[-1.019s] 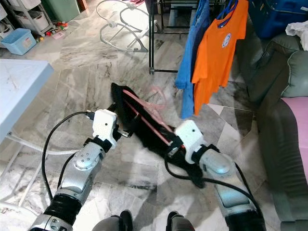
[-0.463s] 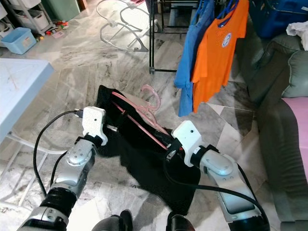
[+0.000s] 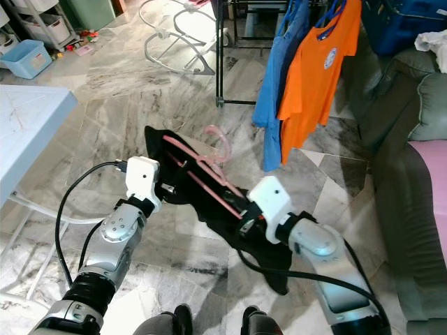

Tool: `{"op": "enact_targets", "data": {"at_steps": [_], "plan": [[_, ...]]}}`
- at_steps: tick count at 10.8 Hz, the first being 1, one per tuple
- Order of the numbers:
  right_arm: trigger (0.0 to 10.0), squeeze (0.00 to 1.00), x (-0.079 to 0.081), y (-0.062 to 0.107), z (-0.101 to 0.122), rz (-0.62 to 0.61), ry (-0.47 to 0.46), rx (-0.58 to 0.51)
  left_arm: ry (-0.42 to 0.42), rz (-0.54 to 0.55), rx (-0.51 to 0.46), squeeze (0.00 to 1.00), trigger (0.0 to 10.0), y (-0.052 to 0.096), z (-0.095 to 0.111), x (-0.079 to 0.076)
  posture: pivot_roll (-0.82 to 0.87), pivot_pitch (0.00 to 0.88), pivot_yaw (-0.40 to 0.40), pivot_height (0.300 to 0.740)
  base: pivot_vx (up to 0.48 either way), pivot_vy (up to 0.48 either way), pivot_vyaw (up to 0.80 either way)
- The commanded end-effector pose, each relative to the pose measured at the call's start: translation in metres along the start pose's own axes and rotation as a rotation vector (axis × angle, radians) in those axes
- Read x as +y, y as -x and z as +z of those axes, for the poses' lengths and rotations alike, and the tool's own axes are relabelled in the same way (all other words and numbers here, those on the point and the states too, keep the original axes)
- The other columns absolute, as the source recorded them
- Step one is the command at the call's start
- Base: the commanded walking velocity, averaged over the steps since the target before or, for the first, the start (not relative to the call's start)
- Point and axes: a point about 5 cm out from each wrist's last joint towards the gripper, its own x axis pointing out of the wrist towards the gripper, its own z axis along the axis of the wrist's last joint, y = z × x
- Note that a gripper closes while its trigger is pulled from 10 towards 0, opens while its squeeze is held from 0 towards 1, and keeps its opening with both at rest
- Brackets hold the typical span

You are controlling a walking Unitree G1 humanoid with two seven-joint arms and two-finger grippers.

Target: Hang hanger

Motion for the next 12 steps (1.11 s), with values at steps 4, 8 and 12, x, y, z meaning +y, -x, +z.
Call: {"op": "enact_targets", "data": {"at_steps": [4,8,12], "plan": [[10.0,0.00,0.008,0.004,0.011,0.035,0.012,-0.046,-0.035,0.072,0.009,0.00,0.0,0.004,-0.005,0.013,-0.22,0.208,0.095,0.740,0.000,0.000,0.00],[10.0,0.00,0.009,0.002,0.012,0.021,0.002,-0.047,-0.074,0.125,0.021,0.00,0.0,0.006,-0.008,0.021,-0.21,0.210,0.097,0.740,0.000,0.000,0.00],[10.0,0.00,0.010,0.007,0.012,0.028,0.006,-0.036,-0.093,0.165,0.064,0.00,0.0,0.006,-0.013,0.029,-0.23,0.212,0.094,0.740,0.000,0.000,0.00]]}}
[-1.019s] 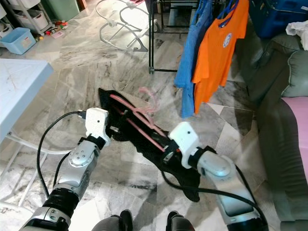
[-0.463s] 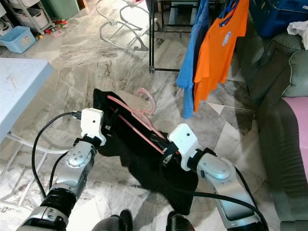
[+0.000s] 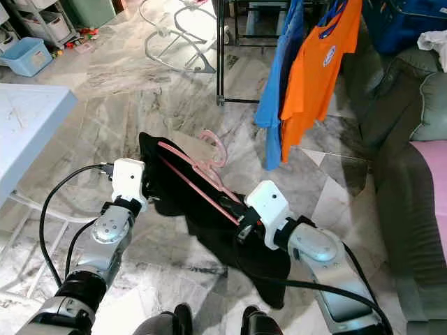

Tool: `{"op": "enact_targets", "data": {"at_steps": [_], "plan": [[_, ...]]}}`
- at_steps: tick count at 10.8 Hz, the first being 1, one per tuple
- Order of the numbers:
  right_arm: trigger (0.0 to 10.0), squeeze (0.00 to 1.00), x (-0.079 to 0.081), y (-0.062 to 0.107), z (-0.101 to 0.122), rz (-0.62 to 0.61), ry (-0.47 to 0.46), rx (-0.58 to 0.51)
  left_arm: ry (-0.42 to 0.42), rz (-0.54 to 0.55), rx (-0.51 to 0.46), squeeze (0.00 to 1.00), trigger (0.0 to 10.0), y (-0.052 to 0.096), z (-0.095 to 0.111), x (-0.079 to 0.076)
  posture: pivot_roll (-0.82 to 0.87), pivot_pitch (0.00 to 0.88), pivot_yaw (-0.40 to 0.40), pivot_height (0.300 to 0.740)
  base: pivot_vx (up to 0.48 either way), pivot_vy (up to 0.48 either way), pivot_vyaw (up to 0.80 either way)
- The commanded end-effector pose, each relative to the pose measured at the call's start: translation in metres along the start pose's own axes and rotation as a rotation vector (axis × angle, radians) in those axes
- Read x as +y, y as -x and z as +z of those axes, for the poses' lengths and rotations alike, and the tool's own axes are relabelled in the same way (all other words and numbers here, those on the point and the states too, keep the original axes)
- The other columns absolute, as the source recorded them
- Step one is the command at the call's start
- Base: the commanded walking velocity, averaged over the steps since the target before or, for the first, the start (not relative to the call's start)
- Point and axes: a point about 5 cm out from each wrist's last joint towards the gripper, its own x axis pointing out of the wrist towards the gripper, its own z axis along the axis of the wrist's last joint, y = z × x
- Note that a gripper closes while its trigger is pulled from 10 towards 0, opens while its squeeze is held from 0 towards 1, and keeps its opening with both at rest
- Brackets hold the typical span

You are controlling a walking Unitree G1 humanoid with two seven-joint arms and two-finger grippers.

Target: Hang hanger

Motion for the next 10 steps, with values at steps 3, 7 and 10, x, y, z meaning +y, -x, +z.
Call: {"op": "enact_targets", "data": {"at_steps": [3,7,10], "plan": [[10.0,0.00,0.009,0.003,0.013,0.061,0.002,-0.051,-0.012,0.023,0.035,0.00,0.0,0.001,-0.007,0.005,-0.23,0.214,0.098,0.740,0.000,0.000,0.00],[10.0,0.00,0.008,0.009,0.017,0.076,-0.008,-0.049,-0.031,0.061,0.066,0.00,0.0,0.000,-0.011,0.011,-0.24,0.219,0.106,0.740,0.000,0.000,0.00],[10.0,0.00,0.004,0.017,-0.009,0.082,0.114,0.128,-0.045,0.126,0.002,0.00,0.0,-0.006,0.002,0.020,-0.25,0.210,0.104,0.740,0.000,0.000,0.00]]}}
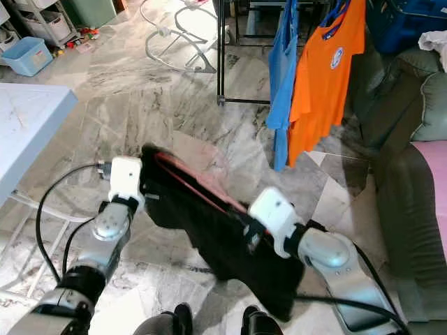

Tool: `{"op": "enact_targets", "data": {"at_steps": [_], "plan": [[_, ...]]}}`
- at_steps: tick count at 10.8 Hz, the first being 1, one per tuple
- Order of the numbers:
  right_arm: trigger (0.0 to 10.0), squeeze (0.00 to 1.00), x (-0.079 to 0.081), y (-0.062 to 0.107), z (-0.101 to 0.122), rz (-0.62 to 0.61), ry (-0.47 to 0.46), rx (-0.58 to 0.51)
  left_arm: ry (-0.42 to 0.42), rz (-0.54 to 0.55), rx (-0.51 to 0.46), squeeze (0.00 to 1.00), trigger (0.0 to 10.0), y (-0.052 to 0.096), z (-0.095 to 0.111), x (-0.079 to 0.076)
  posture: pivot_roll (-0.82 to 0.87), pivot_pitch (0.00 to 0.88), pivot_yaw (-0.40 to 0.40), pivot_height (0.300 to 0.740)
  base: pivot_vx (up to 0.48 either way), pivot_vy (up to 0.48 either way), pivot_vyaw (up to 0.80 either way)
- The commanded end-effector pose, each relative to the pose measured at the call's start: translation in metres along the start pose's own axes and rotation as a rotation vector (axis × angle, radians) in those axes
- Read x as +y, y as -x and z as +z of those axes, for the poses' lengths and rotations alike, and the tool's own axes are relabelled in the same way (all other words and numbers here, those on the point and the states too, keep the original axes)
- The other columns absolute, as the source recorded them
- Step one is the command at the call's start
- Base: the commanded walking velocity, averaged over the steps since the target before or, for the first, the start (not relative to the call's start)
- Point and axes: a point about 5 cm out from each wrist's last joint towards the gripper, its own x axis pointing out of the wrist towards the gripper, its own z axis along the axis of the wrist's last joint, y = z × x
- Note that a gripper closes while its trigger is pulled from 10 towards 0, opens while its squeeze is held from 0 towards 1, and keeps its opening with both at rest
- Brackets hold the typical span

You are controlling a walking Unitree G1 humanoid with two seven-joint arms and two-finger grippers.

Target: Hang hanger

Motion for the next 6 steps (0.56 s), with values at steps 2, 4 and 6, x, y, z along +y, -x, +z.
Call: {"op": "enact_targets", "data": {"at_steps": [2,4,6], "plan": [[10.0,0.00,0.002,0.007,-0.015,0.041,0.035,0.077,-0.013,0.073,-0.004,0.00,0.0,-0.002,0.001,0.016,-0.25,0.203,0.101,0.740,0.000,0.000,0.00],[10.0,0.00,-0.006,0.021,-0.007,0.083,0.016,0.050,-0.010,0.099,0.042,0.00,0.0,0.000,-0.007,0.021,-0.25,0.203,0.104,0.740,0.000,0.000,0.00],[10.0,0.00,-0.021,0.041,0.003,0.085,-0.019,0.018,-0.017,0.110,0.084,0.00,0.0,0.001,-0.013,0.026,-0.25,0.203,0.106,0.740,0.000,0.000,0.00]]}}
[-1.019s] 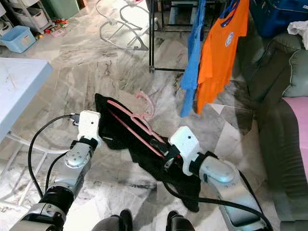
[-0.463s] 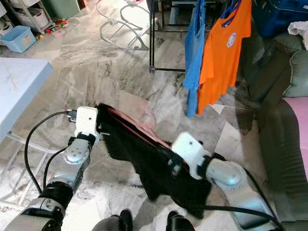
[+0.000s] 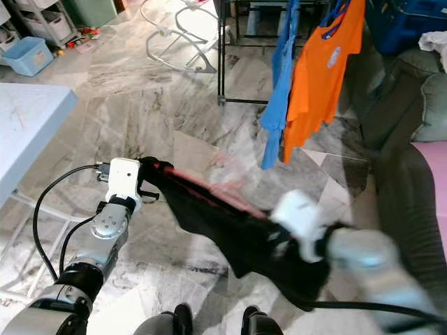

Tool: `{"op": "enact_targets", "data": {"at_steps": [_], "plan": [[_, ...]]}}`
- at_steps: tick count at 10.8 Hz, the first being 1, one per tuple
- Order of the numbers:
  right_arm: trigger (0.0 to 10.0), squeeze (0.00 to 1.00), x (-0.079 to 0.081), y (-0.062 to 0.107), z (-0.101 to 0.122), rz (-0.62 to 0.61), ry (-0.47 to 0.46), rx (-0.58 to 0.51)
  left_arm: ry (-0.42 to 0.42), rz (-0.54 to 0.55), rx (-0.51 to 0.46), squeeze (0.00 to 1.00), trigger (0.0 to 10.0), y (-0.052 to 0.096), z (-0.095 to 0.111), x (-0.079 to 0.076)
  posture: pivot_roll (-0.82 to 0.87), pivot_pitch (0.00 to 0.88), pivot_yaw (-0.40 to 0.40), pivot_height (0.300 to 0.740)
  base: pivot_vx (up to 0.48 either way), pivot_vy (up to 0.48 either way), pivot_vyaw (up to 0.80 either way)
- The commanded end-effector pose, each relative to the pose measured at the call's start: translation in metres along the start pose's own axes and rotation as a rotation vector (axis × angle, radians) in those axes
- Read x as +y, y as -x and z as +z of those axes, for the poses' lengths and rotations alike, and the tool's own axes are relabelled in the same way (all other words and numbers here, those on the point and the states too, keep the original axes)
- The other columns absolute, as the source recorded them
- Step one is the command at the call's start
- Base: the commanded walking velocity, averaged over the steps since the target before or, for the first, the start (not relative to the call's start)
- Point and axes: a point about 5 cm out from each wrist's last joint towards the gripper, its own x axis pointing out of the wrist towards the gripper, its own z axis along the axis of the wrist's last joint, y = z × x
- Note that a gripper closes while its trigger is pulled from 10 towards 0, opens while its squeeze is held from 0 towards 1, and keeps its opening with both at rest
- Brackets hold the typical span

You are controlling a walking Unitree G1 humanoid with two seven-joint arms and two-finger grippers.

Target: Hang hanger

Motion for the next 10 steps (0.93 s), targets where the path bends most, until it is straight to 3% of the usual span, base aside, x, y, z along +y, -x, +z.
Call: {"op": "enact_targets", "data": {"at_steps": [1,3,4,6,7,8,10], "plan": [[10.0,0.00,-0.004,0.013,0.009,0.006,-0.014,-0.032,0.011,0.088,0.040,0.00,0.0,0.000,-0.006,0.020,-0.25,0.205,0.108,0.740,0.000,0.000,0.00],[10.0,0.00,-0.024,0.035,0.027,-0.054,-0.054,-0.113,0.040,0.071,0.076,0.00,0.0,0.003,-0.013,0.016,-0.26,0.211,0.113,0.740,0.000,0.000,0.00],[10.0,0.00,-0.029,0.036,0.031,-0.089,-0.059,-0.140,0.044,0.058,0.077,0.00,0.0,0.003,-0.013,0.011,-0.27,0.212,0.114,0.740,0.000,0.000,0.00],[10.0,0.00,-0.039,0.019,0.048,-0.260,-0.114,-0.316,0.078,-0.014,0.070,0.00,0.0,0.007,-0.014,-0.008,-0.26,0.215,0.114,0.740,0.000,0.000,0.00],[10.0,0.00,-0.055,0.004,0.067,-0.510,-0.180,-0.502,0.110,-0.084,0.066,0.00,0.0,0.012,-0.016,-0.024,-0.26,0.217,0.114,0.740,0.000,0.000,0.00],[10.0,0.00,-0.056,-0.009,0.077,-0.616,-0.237,-0.618,0.146,-0.148,0.057,0.00,0.0,0.017,-0.015,-0.040,-0.26,0.216,0.116,0.740,0.000,0.000,0.00],[10.0,0.00,-0.058,-0.032,0.081,-0.698,-0.289,-0.662,0.184,-0.252,0.017,0.00,0.0,0.021,-0.007,-0.060,-0.25,0.217,0.114,0.740,0.000,0.000,0.00]]}}
